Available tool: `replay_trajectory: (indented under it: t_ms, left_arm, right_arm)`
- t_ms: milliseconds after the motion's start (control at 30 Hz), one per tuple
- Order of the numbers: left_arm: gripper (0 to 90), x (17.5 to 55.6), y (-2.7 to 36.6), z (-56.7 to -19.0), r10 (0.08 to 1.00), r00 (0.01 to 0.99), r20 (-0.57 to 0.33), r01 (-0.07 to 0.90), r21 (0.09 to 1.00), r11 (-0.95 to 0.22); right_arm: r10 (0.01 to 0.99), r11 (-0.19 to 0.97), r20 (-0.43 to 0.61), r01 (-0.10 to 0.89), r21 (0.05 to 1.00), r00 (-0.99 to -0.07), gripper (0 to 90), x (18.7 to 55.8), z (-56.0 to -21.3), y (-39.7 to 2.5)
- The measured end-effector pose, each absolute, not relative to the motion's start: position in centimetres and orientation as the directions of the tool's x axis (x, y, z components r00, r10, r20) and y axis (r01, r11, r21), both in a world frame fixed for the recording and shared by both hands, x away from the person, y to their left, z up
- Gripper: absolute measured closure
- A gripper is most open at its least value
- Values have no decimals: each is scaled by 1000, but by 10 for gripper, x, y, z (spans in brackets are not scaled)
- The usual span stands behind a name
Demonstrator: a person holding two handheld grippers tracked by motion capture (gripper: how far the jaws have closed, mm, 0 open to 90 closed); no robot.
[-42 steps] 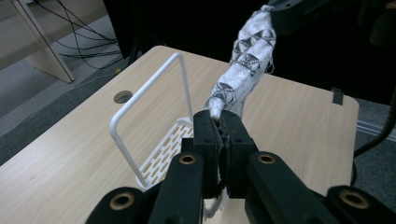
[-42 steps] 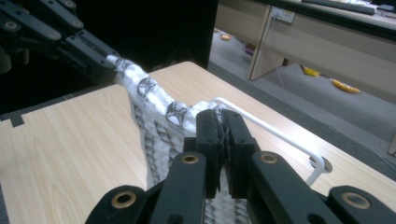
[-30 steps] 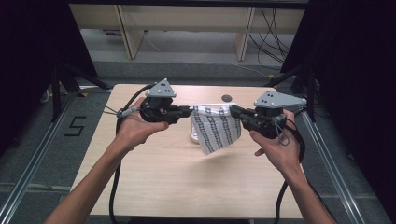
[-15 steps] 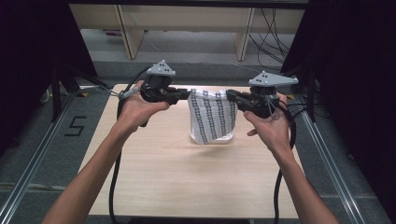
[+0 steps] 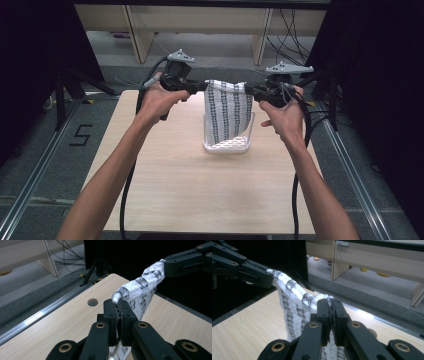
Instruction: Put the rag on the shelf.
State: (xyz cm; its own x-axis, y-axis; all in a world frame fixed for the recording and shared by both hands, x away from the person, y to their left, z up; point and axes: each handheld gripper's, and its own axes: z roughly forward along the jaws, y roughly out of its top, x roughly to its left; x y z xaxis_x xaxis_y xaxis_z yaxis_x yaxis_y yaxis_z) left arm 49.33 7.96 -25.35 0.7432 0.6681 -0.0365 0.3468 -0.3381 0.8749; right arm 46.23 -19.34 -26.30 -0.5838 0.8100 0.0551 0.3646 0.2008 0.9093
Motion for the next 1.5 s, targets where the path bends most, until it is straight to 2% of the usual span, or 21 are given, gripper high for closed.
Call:
replay_trajectory:
  t_ms: [200, 567, 1267, 1300, 1400, 1433, 1500]
  left_arm:
    - [864, 521, 70, -263, 679, 730, -77, 376, 875, -305]
    - [863, 553, 67, -285, 715, 691, -107, 434, 853, -292]
    - [856, 576, 60, -318, 751, 649, -119, 516, 795, -320]
    - [853, 577, 60, -321, 754, 646, -120, 519, 793, -319]
    - [845, 578, 59, -327, 753, 644, -133, 540, 776, -325]
    - [836, 579, 59, -330, 753, 645, -131, 544, 771, -332]
    - [782, 579, 59, -334, 759, 638, -130, 554, 762, -335]
  right_arm:
    - [832, 188, 57, 377, 907, -552, 870, 488, -264, -198]
    - [847, 146, 144, 484, 863, -511, 867, 526, -282, -196]
    - [865, 141, 196, 598, 789, -462, 853, 565, -319, -192]
    - [870, 125, 219, 627, 769, -443, 846, 564, -320, -192]
    - [867, 139, 202, 612, 779, -455, 832, 566, -323, -193]
    - [874, 124, 220, 637, 761, -433, 825, 565, -324, -193]
    - [878, 130, 212, 640, 758, -429, 758, 567, -330, -195]
